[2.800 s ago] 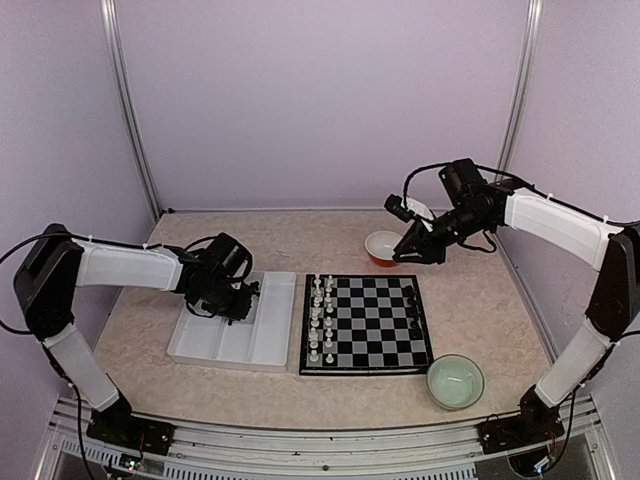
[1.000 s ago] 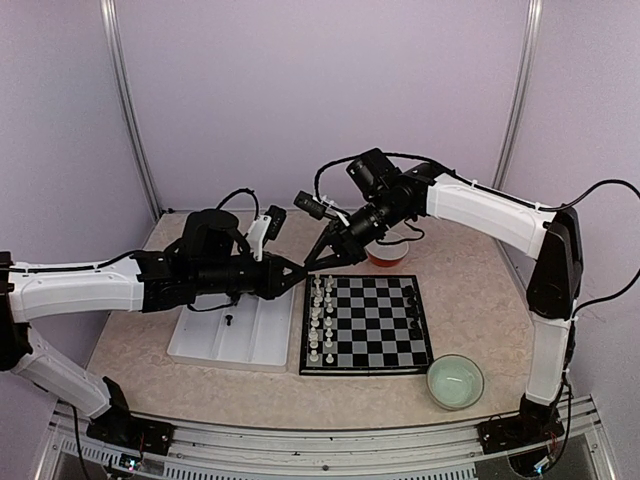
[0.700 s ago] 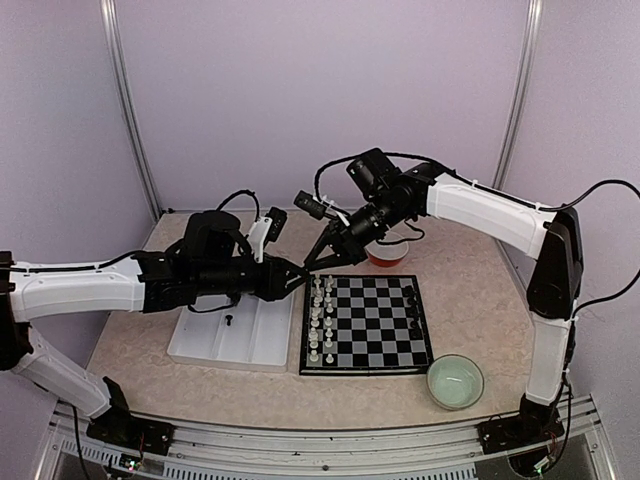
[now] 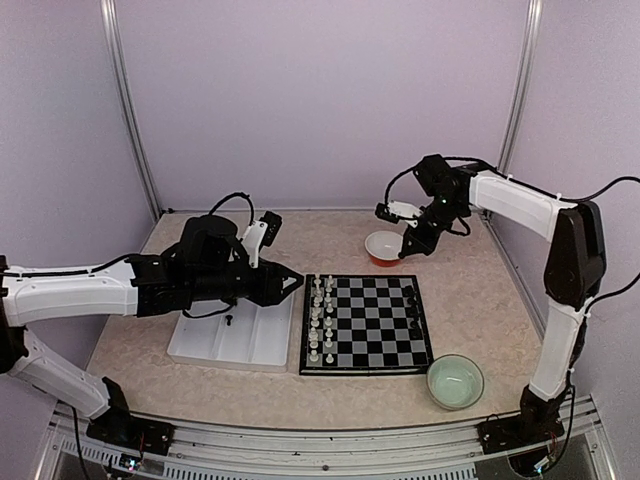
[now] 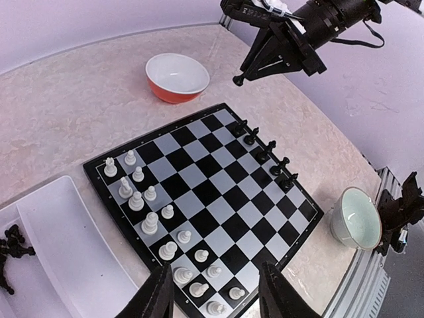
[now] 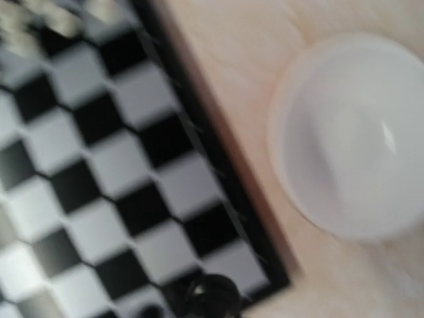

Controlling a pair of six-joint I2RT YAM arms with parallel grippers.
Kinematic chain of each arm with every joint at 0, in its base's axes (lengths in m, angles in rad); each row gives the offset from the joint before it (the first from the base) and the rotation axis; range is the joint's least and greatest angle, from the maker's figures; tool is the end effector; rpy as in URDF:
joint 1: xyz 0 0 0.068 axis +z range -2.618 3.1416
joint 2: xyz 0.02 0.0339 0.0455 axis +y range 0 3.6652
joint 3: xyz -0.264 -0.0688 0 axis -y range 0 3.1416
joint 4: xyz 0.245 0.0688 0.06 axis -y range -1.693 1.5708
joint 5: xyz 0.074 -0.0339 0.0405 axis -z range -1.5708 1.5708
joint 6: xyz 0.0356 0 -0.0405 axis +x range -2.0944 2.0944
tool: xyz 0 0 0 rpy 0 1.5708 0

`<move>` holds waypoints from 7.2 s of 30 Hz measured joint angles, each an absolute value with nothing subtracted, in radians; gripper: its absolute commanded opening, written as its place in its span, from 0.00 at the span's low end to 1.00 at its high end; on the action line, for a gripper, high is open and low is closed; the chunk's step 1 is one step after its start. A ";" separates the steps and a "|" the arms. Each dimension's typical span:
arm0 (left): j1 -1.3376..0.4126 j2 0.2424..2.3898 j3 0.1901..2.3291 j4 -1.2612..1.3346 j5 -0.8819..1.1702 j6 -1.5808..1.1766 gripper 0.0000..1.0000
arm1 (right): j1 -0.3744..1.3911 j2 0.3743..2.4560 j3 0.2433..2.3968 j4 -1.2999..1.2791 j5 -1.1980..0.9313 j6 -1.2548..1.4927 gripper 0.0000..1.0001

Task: Set up the chess pieces on the board
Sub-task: Place the rook at a8, then adjust the chess pile in the storage box, then pick up the chess pile from the storage box.

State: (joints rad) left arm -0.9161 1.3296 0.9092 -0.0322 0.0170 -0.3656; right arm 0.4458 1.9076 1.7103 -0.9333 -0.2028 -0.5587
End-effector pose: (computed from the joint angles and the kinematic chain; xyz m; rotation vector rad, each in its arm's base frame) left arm 0.1844 -0.2412 0.2767 0.5881 2.0409 -0.8090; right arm 0.3629 0.1814 0.2750 -1.3445 2.3211 0.2386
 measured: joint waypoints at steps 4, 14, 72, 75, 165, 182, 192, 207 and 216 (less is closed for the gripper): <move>-0.917 1.354 0.909 -0.038 0.017 -0.366 0.44 | 0.411 1.953 1.730 -0.951 -0.151 -0.579 0.00; -0.918 1.358 0.909 -0.040 0.014 -0.366 0.44 | 0.396 2.101 1.805 -1.007 -0.133 -0.587 0.00; -0.896 1.323 0.902 -0.218 -0.181 -0.456 0.41 | 0.396 1.962 1.774 -1.005 -0.257 -0.557 0.25; -0.835 1.304 0.878 -0.294 -0.217 -0.510 0.40 | 0.396 1.811 1.634 -0.941 -0.320 -0.556 0.25; -0.485 1.877 1.177 -0.451 0.036 -0.196 0.27 | 0.396 1.593 1.232 -0.650 -0.547 -0.480 0.25; -0.493 1.792 1.161 -0.538 -0.015 -0.171 0.36 | 0.396 1.593 1.232 -0.650 -0.546 -0.480 0.25; -0.518 1.848 1.247 -0.543 -0.042 -0.154 0.30 | 0.396 1.593 1.220 -0.642 -0.546 -0.480 0.25; -0.479 1.965 1.331 -0.580 0.000 -0.193 0.35 | 0.396 1.593 1.214 -0.638 -0.539 -0.480 0.25; -0.492 1.971 1.311 -0.602 0.001 -0.242 0.36 | 0.396 1.593 1.214 -0.638 -0.541 -0.480 0.25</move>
State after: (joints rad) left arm -0.4923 1.9705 1.3113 -0.6018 0.0010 -0.2424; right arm 0.3958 1.5932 1.2137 -0.6376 -0.5407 -0.4805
